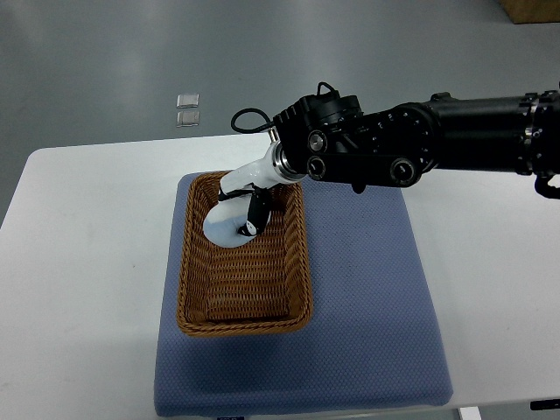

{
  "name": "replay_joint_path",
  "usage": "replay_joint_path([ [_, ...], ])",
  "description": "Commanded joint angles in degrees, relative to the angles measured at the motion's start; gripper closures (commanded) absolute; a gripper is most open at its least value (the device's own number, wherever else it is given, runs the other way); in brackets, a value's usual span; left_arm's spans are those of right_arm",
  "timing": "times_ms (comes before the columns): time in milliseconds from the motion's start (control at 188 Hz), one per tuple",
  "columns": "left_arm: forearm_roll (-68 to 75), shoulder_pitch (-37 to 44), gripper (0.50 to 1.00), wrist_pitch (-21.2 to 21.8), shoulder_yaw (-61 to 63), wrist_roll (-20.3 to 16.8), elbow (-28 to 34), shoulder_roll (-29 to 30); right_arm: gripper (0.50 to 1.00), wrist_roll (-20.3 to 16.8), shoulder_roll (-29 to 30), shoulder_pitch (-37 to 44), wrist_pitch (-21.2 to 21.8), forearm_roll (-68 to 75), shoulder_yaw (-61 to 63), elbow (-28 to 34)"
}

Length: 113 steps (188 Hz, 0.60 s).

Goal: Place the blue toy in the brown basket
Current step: 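Lift the toy with the right hand and carry it over the basket, then lower the toy into the basket and open the right hand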

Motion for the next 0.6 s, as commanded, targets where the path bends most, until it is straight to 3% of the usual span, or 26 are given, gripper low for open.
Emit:
replay_joint_path([
  [0, 0.00, 0.00, 0.500, -0.06, -0.02, 0.00, 0.04, 0.00, 1.000, 0.00, 0.08, -2.95, -0.29, -0.18, -0.03, -2.34],
  [393, 0.00, -0.08, 0.500, -0.06, 0.16, 0.00, 0.21, 0.00, 1.000, 0.18, 0.08, -6.38, -1.44, -2.11, 0.06, -5.77],
  [404, 0.00, -0.08, 0.500, -0.06, 0.16, 0.00, 0.21, 0.00, 0.971, 0.18, 0.08, -6.38, -1.44, -2.11, 0.06, -5.77],
  [409, 0.00, -0.08, 0.500, -0.06, 0.16, 0.00, 0.21, 0.00, 0.922, 0.18, 0.08, -6.38, -1.44, -2.11, 0.06, -5.77],
  [415, 0.00, -0.08, 0.500, -0.06, 0.16, 0.00, 0.21, 0.00, 0.922, 0.18, 0.08, -6.38, -1.44, -2.11, 0.06, -5.77],
  [420, 0.00, -0.08, 0.500, -0.06, 0.16, 0.00, 0.21, 0.00, 0.881, 0.27, 0.08, -6.38, -1.44, -2.02, 0.06, -5.77],
  [452, 0.00, -0.08, 0.500, -0.06, 0.16, 0.00, 0.21, 0.00, 0.806, 0.27, 0.08, -6.38, -1.44, -1.76, 0.06, -5.77],
  [595, 0.00, -0.08, 0.500, -0.06, 0.16, 0.00, 0.21, 0.00, 0.752, 0.27, 0.08, -6.47, -1.44, -1.58, 0.15, -5.77],
])
